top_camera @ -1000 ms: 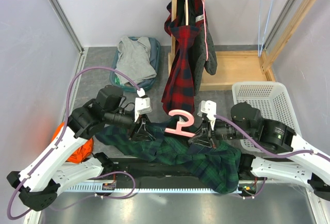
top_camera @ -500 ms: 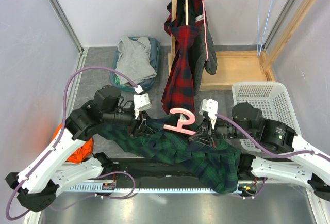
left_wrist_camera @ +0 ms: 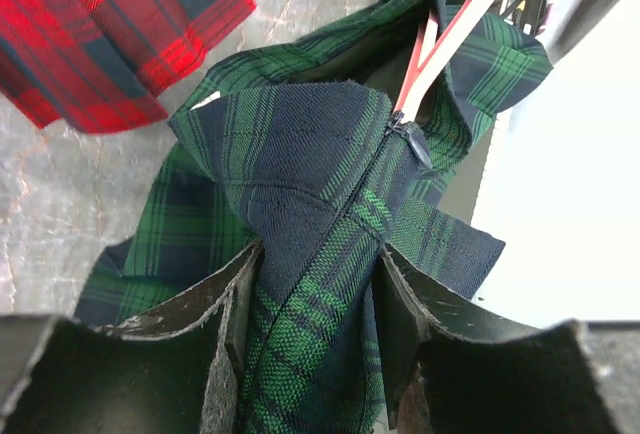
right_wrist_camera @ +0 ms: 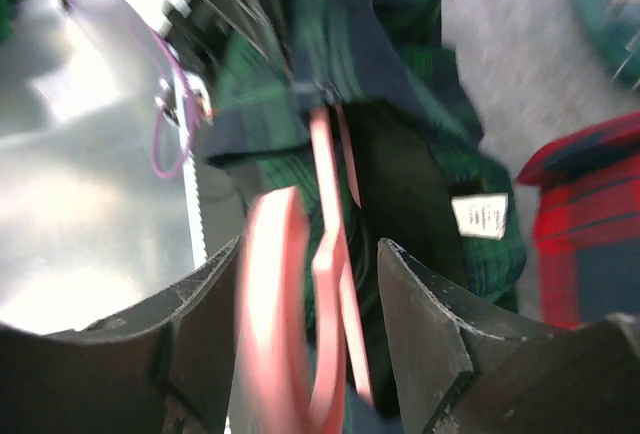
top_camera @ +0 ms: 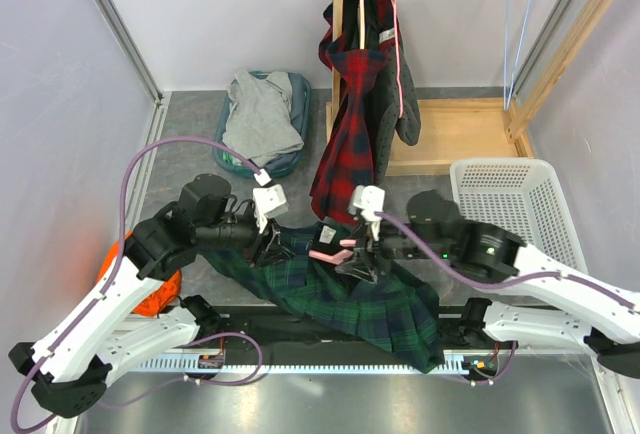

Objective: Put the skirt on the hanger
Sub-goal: Hang the skirt on the hanger.

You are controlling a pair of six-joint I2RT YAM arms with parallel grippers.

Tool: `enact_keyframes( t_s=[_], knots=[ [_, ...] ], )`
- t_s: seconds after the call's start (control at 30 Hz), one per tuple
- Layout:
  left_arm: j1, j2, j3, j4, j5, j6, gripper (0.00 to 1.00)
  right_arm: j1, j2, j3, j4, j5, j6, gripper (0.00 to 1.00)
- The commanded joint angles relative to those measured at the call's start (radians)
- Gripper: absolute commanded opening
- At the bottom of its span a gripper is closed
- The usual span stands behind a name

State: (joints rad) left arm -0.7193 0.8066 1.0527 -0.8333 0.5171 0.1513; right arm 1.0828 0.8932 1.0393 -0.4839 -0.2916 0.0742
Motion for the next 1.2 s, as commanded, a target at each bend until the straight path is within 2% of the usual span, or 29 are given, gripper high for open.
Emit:
enact_keyframes(
  t_s=[0.0,0.2,0.33,0.47,0.53,0.73,0.97,1.17],
  knots=[
    [0.004,-0.011,-0.011,0.091,-0.018,-0.053,0.02,0.003,0.032,-0.108,0.122,0.057,0.039,0.6],
    [0.006,0.0,-0.046,0.092,-0.058,-0.07,0.02,0.005,-0.13,-0.229,0.217,0.205,0.113,0.64],
    [0.004,0.012,-0.066,0.103,-0.091,-0.093,0.02,0.003,-0.236,-0.292,0.225,0.308,0.145,0.78],
    [0.006,0.022,-0.065,0.117,-0.115,-0.11,0.02,0.003,-0.31,-0.375,0.248,0.324,0.197,0.8],
    [0.004,0.031,-0.063,0.118,-0.133,-0.113,0.02,0.002,-0.344,-0.442,0.275,0.318,0.246,0.79],
    [0.006,0.046,-0.065,0.12,-0.141,-0.114,0.02,0.003,-0.381,-0.61,0.514,0.27,0.318,0.69],
    [0.004,0.032,-0.071,0.117,-0.141,-0.121,0.02,0.003,-0.199,-0.645,0.752,0.269,0.289,0.61],
    [0.004,0.023,-0.083,0.114,-0.141,-0.128,0.02,0.005,-0.059,-0.641,0.875,0.243,0.274,0.51]
  ],
)
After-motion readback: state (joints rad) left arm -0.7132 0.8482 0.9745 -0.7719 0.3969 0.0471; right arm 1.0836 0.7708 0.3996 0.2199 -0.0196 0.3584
